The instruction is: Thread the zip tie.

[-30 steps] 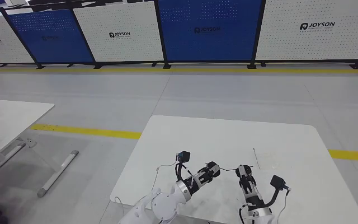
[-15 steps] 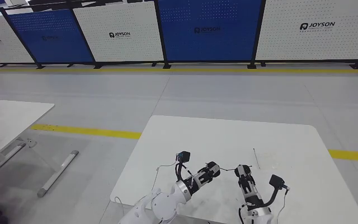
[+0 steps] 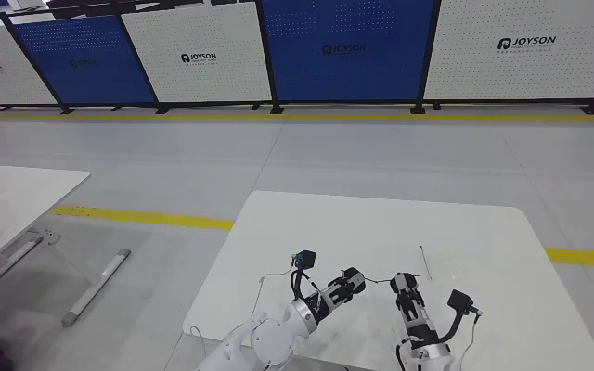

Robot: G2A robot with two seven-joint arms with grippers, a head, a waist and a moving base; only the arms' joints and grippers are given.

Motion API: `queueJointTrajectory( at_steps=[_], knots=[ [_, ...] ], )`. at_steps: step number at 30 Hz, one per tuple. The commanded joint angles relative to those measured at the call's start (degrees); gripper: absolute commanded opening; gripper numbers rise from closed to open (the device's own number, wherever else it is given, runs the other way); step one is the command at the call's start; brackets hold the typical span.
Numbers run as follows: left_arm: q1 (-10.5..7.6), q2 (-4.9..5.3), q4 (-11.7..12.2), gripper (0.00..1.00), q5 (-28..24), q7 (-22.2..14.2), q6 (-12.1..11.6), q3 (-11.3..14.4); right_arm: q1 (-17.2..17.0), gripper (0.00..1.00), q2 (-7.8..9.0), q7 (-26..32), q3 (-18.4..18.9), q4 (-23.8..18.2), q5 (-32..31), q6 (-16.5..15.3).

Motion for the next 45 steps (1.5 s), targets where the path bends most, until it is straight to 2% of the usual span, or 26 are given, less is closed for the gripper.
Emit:
queueJointTrajectory(
  at_steps=[1,7,20,45],
  knots=[
    [0.0,0.0,0.0,0.0,0.0,0.0,0.0,0.0,0.1,0.0,-0.02,0.2,-0.1,0.0,-0.2,0.2],
    [0.0,0.0,0.0,0.0,0.0,0.0,0.0,0.0,0.5,0.0,-0.12,0.5,-0.4,0.3,-0.6,0.8],
    [0.0,0.0,0.0,0.0,0.0,0.0,0.0,0.0,-0.7,0.0,0.0,0.2,0.7,-0.6,-0.5,-0.4],
    [0.0,0.0,0.0,0.0,0.0,0.0,0.0,0.0,0.7,0.0,-0.4,2.3,-0.7,-0.1,-0.9,2.2]
  ],
)
